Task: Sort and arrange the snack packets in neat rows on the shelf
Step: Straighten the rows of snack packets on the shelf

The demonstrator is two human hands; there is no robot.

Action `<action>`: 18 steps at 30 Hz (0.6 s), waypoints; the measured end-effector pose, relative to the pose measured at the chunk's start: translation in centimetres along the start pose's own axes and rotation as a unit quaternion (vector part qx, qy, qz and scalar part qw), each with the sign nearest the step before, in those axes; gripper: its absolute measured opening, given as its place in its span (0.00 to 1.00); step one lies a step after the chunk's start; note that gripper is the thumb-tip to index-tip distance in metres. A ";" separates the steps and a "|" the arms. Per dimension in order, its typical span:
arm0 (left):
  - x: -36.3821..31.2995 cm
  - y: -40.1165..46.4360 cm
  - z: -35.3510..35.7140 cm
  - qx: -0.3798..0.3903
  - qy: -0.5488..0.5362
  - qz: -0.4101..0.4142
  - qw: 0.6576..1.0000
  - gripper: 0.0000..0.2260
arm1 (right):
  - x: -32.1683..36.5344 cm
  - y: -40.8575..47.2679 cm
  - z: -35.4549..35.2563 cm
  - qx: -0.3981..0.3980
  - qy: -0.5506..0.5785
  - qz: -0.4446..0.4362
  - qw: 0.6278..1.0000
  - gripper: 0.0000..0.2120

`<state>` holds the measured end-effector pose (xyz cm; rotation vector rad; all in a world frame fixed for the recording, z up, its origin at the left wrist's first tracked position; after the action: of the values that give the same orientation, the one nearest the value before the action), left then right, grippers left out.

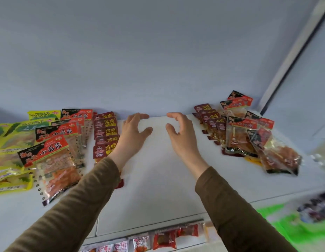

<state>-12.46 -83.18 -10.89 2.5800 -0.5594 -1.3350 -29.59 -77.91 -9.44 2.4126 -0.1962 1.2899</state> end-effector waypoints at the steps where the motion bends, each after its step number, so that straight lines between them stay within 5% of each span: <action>1: -0.9 0.2 1.3 0.007 0.003 0.008 1.000 0.16 | -0.5 0.1 -1.3 -0.009 -0.017 -0.006 1.000 0.14; 11: -11.7 1.2 16.2 0.063 -0.019 0.036 0.997 0.13 | -10.0 1.5 -14.7 -0.002 -0.130 -0.026 0.991 0.13; 18: -18.2 0.8 25.3 0.090 -0.039 0.012 0.995 0.17 | -18.4 2.8 -25.4 0.047 -0.167 0.039 0.984 0.18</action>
<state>-42.84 -76.21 -11.68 2.6605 -0.7556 -1.4435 -60.38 -71.28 -11.20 2.7166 -0.3326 0.9343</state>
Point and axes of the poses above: each hand's wrist, its own y-axis towards the middle knuckle, its own z-axis out of the palm, x = y × z, the point moved 6 cm from there along y, towards the middle knuckle, and after that the axes turned 7 degrees about z, right-handed, at the moved point
